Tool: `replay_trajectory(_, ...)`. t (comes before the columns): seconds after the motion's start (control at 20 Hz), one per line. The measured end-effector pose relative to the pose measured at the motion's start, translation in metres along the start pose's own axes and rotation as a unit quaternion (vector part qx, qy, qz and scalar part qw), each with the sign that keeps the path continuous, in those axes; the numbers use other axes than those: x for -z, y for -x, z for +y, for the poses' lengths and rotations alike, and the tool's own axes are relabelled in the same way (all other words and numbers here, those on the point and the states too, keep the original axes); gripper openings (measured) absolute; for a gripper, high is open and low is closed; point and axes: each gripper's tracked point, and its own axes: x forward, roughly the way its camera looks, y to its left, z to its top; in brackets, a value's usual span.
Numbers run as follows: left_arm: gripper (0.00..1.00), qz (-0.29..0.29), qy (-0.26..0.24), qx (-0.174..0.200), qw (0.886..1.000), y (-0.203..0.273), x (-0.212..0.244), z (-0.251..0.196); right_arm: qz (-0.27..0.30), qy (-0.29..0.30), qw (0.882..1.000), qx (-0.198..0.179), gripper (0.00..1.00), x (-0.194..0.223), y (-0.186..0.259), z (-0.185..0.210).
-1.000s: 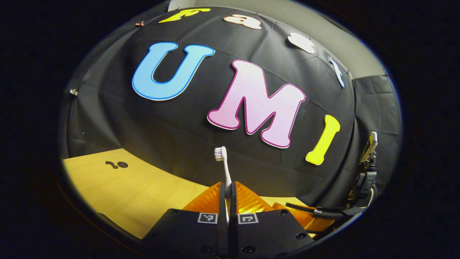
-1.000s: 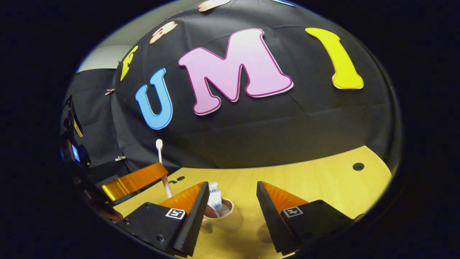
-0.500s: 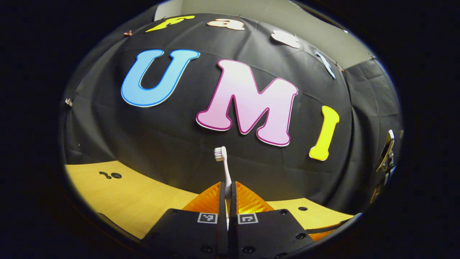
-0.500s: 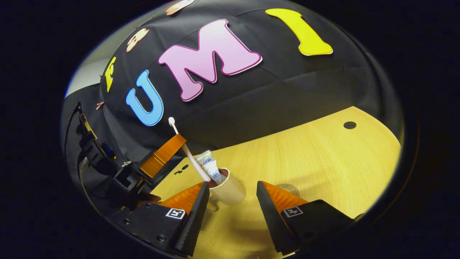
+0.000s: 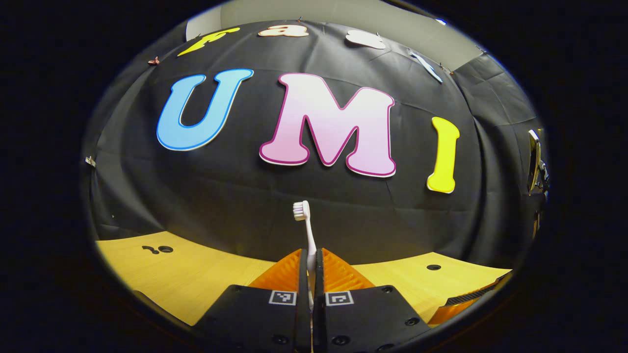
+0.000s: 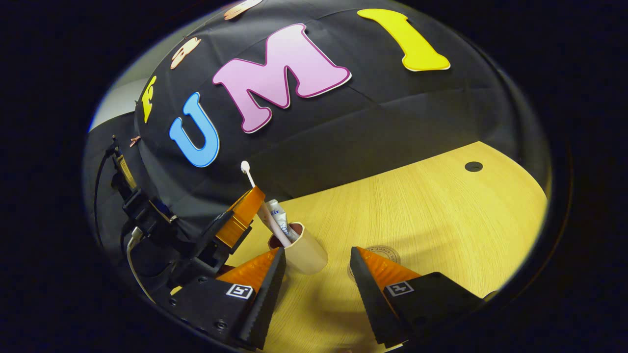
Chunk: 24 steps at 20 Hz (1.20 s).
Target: Put the toothbrush and toothpaste on the desktop into the cup, then pick up the cup and place it on the coaster on the desktop.
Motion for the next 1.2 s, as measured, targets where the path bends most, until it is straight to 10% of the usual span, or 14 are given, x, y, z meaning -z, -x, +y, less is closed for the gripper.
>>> replay_trajectory(1.2, 0.28, 0.082, -0.014, 0.022, 0.996, 0.048, -0.028, -0.010, 0.027, 0.013, 0.999, 0.016, 0.82, 0.000, 0.026, -0.002)
